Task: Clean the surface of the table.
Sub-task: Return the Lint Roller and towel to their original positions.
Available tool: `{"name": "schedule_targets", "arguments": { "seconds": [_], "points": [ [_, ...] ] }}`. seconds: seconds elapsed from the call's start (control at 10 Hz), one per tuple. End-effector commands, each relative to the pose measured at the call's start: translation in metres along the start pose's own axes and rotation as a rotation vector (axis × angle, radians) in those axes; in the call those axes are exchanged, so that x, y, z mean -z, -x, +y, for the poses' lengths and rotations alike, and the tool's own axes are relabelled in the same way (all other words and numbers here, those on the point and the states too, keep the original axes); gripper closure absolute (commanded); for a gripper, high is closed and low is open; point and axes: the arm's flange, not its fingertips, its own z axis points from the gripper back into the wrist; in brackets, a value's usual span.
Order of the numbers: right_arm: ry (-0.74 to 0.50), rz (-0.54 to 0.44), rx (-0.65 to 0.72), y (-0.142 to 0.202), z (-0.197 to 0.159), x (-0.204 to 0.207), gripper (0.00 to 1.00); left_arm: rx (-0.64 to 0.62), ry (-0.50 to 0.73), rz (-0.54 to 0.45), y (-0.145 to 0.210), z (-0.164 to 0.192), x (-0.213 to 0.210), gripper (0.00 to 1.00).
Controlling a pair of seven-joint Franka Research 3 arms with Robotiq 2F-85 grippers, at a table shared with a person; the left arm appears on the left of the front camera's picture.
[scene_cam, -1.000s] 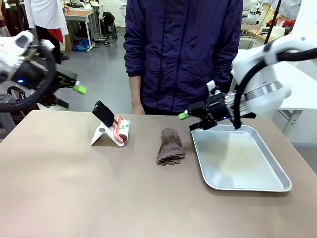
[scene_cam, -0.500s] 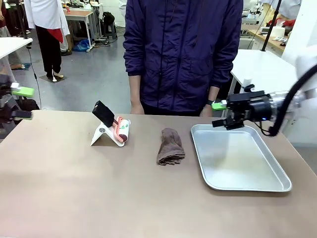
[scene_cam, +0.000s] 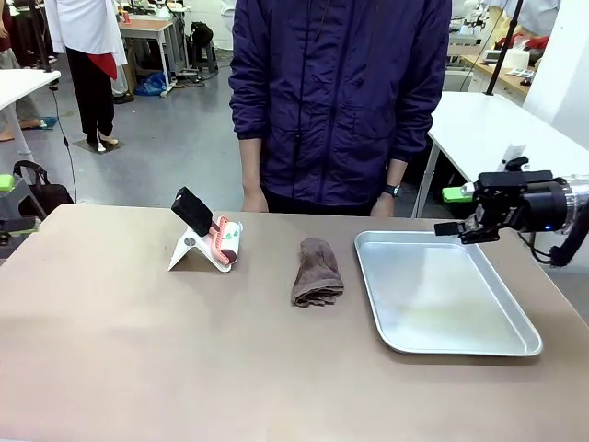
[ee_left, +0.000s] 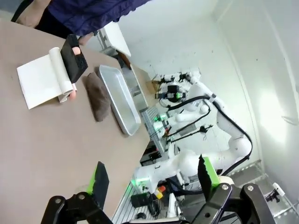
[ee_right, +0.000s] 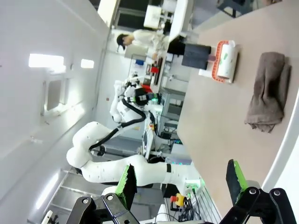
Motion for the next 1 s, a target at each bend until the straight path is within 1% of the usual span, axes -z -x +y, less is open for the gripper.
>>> {"name": "schedule_targets", "arguments": {
  "seconds": [0.0,0.9],
  "points": [
    [0.001,0.044,-0.003,-0.0007,-0.0011,0.0090,0.00,-0.022,0.011,-0.044,0.0109,-0.0123,-0.0092,0.00],
    [0.001,0.044,-0.003,-0.0007,-0.0011,0.0090,0.00,-0.022,0.011,-0.044,0.0109,-0.0123,-0.0092,0.00]
  ]
}}
